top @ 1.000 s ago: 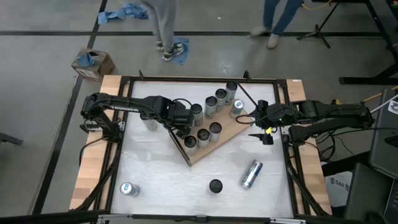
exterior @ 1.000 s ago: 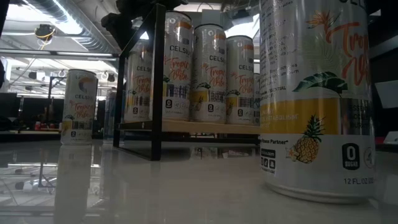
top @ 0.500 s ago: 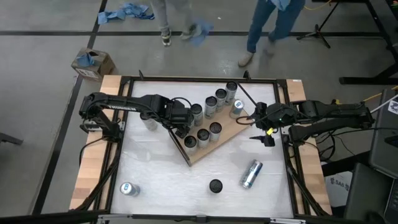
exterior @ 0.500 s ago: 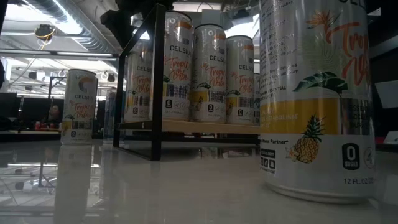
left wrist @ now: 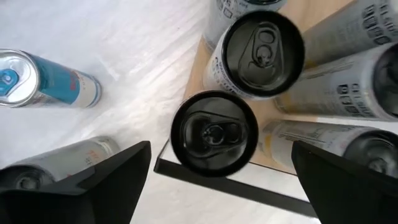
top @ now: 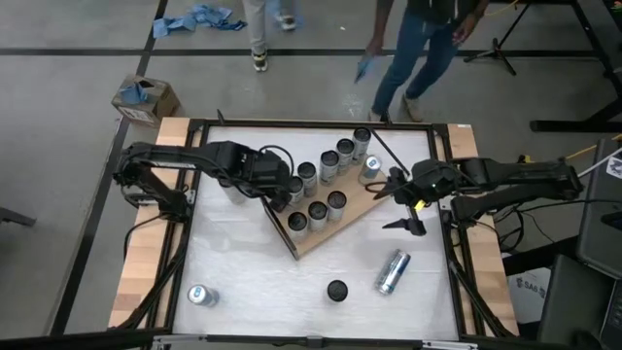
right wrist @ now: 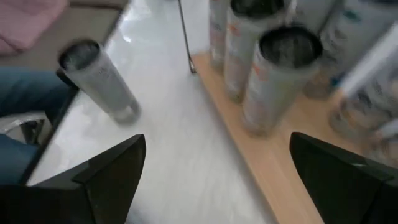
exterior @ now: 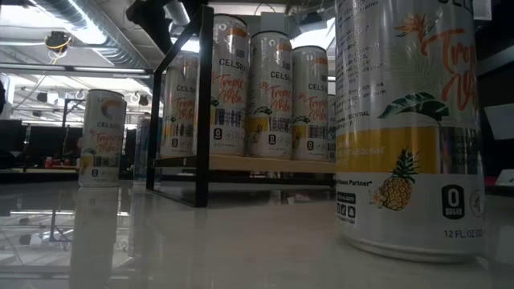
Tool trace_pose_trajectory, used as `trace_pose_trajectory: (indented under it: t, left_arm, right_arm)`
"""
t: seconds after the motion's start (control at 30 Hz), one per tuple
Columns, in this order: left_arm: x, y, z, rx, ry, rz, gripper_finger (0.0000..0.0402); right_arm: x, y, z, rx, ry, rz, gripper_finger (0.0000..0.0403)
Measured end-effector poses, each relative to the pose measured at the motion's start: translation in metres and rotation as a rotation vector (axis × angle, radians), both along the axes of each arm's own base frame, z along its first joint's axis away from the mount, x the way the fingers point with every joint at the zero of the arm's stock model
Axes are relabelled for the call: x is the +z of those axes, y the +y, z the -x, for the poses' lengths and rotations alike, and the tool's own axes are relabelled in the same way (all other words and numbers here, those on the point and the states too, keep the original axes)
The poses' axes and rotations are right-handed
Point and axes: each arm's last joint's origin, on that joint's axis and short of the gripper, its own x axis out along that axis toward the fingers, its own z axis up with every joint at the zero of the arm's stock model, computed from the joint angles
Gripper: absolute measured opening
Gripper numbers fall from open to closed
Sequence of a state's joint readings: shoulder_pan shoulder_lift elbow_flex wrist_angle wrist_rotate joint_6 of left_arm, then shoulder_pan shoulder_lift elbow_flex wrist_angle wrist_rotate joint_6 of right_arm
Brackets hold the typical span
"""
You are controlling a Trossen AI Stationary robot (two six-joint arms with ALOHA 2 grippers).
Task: Place canned beverage on shelf
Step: Put the white yellow soda can on the shelf
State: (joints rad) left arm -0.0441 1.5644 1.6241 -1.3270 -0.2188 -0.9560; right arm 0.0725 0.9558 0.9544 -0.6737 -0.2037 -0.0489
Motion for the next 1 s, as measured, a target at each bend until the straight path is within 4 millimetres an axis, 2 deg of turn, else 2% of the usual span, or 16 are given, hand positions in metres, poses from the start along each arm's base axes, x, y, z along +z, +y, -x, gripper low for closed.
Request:
trace_pose_trajectory:
  t: [0.27,0.4,0.73,1.0]
  left_arm:
    - [0.018,-0.005,0.018,-0.044,-0.06,-0.034,0.0379]
    - [0.027,-0.007,0.031,-0.044,-0.071,-0.083,0.0379]
    - [0.043,-0.003,0.061,-0.034,-0.071,-0.173,0.0379]
    - [0.046,-0.002,0.067,-0.026,-0.081,-0.191,0.0379]
  right_arm:
    - [-0.001,0.004,-0.017,0.02,-0.031,-0.108,0.0387]
    - [-0.002,0.014,-0.024,0.051,-0.051,-0.121,0.0387]
    - [-0.005,0.068,-0.042,0.183,-0.163,-0.09,0.0387]
    - [-0.021,0.113,-0.056,0.224,-0.216,-0.053,0.0387]
